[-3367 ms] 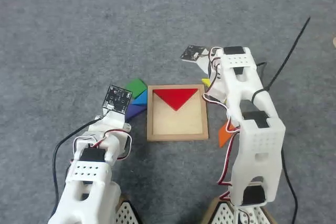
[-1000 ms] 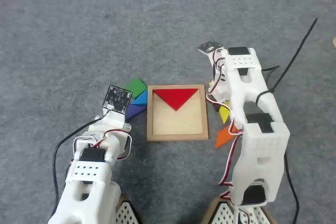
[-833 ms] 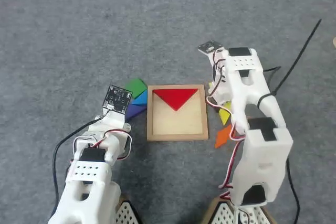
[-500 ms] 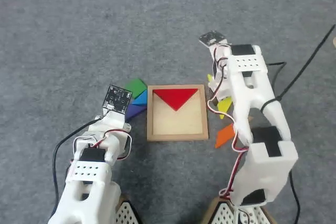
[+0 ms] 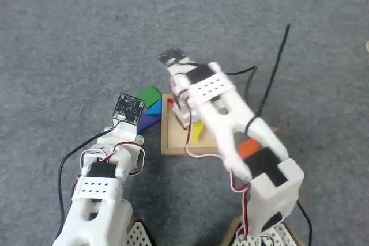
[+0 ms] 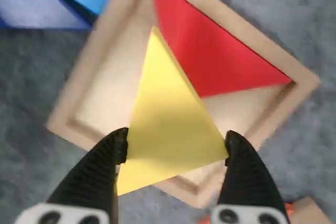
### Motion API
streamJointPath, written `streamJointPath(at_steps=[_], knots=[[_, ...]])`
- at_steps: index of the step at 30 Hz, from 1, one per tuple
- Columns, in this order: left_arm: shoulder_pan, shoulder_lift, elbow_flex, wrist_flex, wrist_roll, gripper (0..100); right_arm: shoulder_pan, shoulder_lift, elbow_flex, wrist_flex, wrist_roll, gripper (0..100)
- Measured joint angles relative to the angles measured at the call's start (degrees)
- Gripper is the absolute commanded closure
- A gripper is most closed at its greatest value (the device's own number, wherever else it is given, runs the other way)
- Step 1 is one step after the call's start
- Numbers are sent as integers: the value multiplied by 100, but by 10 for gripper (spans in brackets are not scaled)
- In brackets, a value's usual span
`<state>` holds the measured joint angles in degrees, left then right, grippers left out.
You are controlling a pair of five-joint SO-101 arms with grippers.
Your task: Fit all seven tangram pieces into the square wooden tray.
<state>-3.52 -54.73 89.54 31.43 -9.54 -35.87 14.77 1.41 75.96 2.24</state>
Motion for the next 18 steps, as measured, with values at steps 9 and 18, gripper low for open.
streamJointPath(at_steps=[9, 18], knots=[[0, 0, 0, 0, 0, 986, -299, 308, 0, -237, -378, 890], [0, 0, 0, 0, 0, 986, -325, 360, 0, -299, -422, 890]])
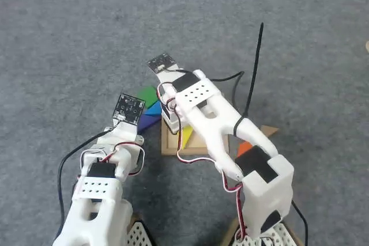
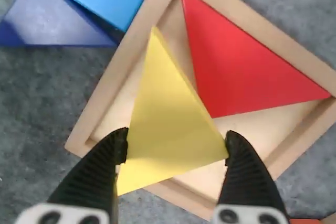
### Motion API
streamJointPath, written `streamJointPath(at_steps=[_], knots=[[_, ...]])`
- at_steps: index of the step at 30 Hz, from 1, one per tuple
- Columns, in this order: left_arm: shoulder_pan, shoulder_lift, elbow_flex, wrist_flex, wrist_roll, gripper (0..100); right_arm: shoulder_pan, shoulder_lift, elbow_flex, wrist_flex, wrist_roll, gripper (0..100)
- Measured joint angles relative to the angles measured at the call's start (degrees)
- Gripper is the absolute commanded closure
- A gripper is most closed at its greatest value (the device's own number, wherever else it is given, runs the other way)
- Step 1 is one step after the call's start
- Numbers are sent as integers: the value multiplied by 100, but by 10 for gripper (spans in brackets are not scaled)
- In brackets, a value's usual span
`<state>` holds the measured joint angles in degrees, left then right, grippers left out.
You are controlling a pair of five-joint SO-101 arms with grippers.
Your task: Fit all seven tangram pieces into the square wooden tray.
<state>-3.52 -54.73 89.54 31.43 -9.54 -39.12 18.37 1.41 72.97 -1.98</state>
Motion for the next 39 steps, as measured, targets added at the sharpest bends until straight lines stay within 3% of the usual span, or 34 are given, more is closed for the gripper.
streamJointPath(at_steps=[12, 27, 35, 39], knots=[[0, 0, 0, 0, 0, 986, 0, 0, 0, -299, -1090, 890], [0, 0, 0, 0, 0, 986, -316, 105, 0, -369, -1178, 889], [0, 0, 0, 0, 0, 986, -360, 360, 0, -369, -1178, 717], [0, 0, 0, 0, 0, 986, -360, 369, 0, -369, -1178, 694]])
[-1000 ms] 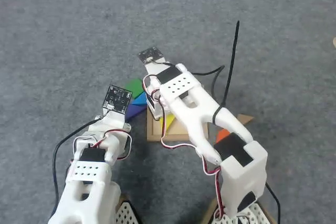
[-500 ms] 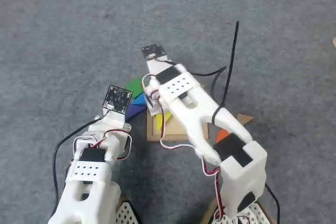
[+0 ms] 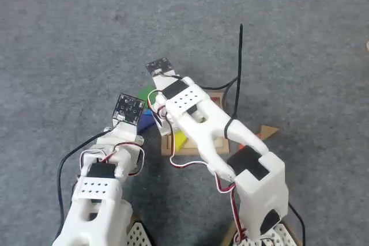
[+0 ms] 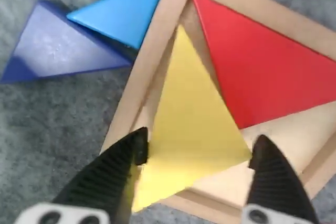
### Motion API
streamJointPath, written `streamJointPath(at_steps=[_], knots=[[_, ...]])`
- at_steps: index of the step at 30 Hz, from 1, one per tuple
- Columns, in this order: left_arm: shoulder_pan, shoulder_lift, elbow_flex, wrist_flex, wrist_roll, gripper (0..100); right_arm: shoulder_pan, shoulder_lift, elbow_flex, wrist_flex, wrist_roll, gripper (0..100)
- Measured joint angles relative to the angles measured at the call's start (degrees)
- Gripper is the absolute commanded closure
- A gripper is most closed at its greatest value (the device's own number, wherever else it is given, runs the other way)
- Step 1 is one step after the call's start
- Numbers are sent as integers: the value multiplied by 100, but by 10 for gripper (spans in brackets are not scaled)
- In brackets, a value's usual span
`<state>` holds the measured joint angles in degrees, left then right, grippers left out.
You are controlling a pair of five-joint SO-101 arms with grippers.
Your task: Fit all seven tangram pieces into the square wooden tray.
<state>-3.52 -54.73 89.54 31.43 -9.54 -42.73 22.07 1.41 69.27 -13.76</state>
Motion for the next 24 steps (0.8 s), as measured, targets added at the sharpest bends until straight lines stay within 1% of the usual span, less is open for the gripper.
streamJointPath(at_steps=[15, 20, 24], knots=[[0, 0, 0, 0, 0, 986, 0, 0, 0, -62, 0, 695], [0, 0, 0, 0, 0, 986, -149, 0, 0, -88, 0, 696], [0, 0, 0, 0, 0, 986, -97, -387, 0, 97, 0, 696]])
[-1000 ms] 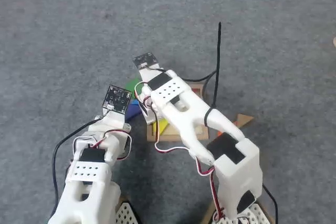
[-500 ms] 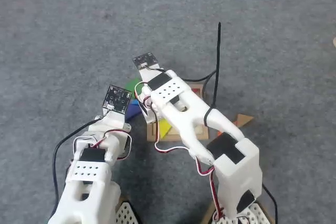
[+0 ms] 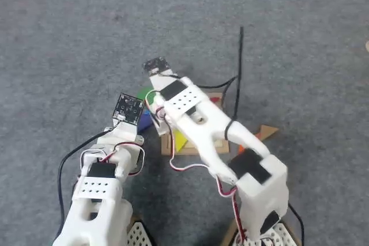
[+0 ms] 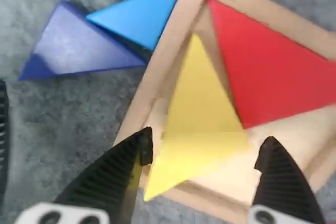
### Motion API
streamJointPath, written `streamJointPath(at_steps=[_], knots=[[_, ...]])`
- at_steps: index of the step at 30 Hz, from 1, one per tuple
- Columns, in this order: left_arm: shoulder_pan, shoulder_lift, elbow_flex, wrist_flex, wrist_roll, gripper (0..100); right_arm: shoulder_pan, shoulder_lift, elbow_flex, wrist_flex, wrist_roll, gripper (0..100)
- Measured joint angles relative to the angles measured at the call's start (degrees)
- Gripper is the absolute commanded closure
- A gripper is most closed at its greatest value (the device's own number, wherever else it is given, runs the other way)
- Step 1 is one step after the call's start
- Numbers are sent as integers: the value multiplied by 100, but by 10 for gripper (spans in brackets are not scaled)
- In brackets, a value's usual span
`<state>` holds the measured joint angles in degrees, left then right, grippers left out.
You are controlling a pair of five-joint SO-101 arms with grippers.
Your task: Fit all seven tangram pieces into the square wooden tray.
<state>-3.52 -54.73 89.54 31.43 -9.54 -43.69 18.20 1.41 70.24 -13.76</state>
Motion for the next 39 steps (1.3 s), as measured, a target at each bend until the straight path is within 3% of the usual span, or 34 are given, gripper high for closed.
streamJointPath(at_steps=[5, 14, 24, 39], knots=[[0, 0, 0, 0, 0, 986, 237, -985, 580, 9, 9, 696], [0, 0, 0, 0, 0, 986, 607, -1635, 2189, -396, 721, 696], [0, 0, 0, 0, 0, 986, 422, -1644, 2338, -905, 765, 696], [0, 0, 0, 0, 0, 986, 607, -2031, 2418, -853, 774, 696]])
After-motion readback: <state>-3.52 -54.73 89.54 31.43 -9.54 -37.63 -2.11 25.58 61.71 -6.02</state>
